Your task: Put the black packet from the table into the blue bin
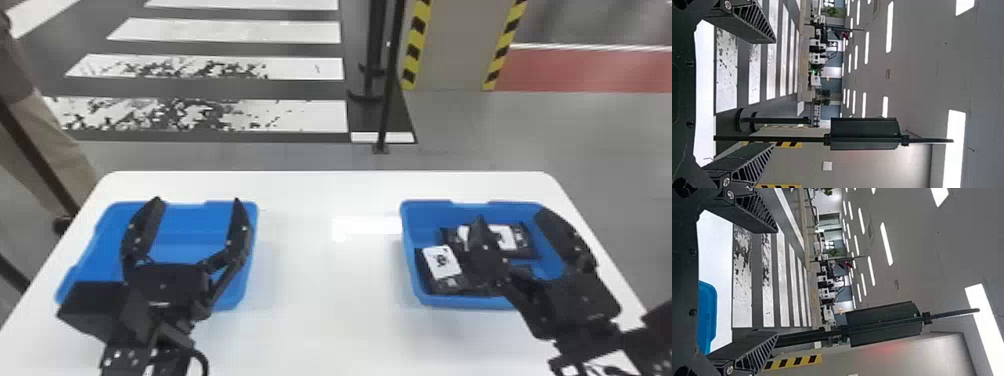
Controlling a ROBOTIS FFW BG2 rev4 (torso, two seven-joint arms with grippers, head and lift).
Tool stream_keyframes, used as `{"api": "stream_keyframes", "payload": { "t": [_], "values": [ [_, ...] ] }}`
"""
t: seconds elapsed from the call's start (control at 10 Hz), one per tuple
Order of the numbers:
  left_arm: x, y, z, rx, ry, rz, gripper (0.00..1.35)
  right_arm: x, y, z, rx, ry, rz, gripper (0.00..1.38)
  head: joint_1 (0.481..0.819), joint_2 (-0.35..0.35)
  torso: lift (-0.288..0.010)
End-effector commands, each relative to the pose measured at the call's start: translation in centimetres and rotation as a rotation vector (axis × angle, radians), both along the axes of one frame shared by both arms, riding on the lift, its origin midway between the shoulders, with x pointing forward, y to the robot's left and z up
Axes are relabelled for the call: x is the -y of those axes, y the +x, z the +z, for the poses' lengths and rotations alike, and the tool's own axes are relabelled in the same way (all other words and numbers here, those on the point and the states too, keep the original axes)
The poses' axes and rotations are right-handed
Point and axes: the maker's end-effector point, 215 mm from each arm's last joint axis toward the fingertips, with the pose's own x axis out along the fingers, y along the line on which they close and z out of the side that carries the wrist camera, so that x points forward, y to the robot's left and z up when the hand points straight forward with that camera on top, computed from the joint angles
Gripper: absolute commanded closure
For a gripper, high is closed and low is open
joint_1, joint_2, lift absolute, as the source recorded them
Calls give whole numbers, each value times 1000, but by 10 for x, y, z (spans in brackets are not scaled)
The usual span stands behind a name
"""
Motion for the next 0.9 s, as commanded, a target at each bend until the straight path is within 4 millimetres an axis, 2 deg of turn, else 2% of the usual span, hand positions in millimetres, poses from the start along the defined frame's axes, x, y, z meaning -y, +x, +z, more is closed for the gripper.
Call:
{"api": "stream_keyframes", "payload": {
  "t": [0.0,0.8],
  "values": [
    [-1,-1,0,0,-1,2,88,3,0,-1,-2,-1,-6,94,695,-22,-110],
    [-1,-2,5,17,-2,1,88,6,-2,5,11,-9,-20,94,695,-31,-110]
  ]
}}
